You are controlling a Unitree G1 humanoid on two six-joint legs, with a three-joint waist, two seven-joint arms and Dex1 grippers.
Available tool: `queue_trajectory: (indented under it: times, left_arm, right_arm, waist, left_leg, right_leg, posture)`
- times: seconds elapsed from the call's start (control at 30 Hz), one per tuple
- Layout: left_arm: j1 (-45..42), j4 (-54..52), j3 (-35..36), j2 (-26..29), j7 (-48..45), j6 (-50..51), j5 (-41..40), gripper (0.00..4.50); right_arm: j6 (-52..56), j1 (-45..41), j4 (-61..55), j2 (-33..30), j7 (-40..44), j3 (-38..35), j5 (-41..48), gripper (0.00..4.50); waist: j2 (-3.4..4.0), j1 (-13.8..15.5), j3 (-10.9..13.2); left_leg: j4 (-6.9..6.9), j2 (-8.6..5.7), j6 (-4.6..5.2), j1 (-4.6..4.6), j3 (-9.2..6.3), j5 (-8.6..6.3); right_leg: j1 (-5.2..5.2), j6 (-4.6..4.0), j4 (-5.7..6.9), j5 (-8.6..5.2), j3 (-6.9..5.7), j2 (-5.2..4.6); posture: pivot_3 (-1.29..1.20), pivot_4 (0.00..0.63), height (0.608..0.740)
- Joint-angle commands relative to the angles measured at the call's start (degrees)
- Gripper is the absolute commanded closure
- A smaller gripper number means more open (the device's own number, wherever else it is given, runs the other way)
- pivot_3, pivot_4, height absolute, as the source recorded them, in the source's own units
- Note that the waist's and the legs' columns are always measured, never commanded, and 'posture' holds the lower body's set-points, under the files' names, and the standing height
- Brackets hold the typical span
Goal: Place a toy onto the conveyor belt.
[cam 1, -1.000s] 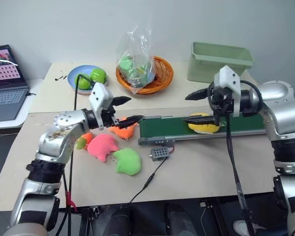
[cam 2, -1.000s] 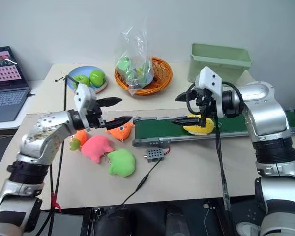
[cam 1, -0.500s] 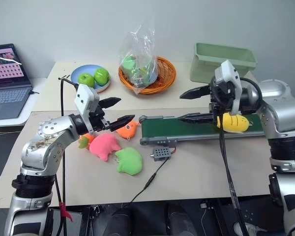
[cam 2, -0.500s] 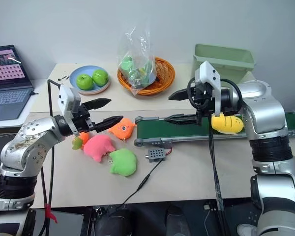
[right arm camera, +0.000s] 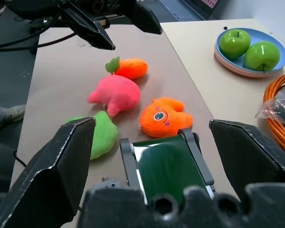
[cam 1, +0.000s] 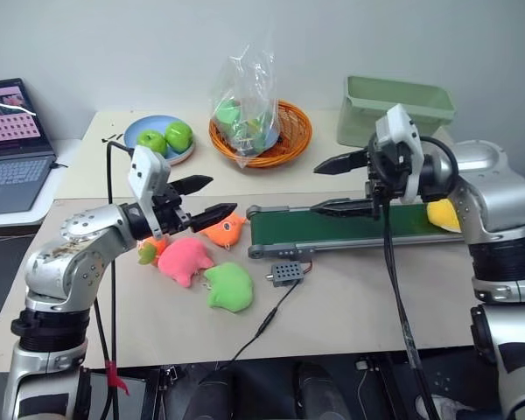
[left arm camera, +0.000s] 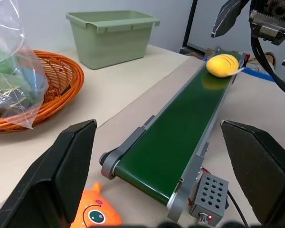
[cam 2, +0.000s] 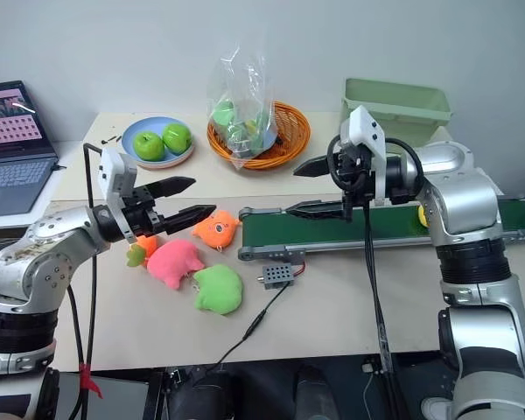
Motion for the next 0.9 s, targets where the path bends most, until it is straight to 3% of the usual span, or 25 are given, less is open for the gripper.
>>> queue_trajectory:
  times: [0.03,0.9]
  left_arm:
    - [-0.4,-3.7,2.9,1.5,0.5,1.5,-2.4,0.04]
    - [0.6,-5.6,3.6,1.8,2.0,4.4,-4.7,0.04]
  right_arm:
    - [-1.7,-1.4,-0.3,0.1,0.0,-1.3,0.3,0.0]
    - [-3.3,-1.6,1.2,1.2,-0.1,-0.9,-1.0,0.0]
  waist:
    - [0.0,0.0,0.0]
    - [0.01,0.0,0.0]
  left_leg:
    - [0.0,0.0,0.0,0.0,0.0,0.0]
    - [-0.01,0.0,-0.01,0.0,0.0,0.0]
  right_leg:
    - [0.0,0.0,0.0,0.0,0.0,0.0]
    - [0.0,0.0,-0.02,0.0,0.0,0.0]
  posture:
    - [0.0,0.15,0.74]
    - [0.0,0.15,0.74]
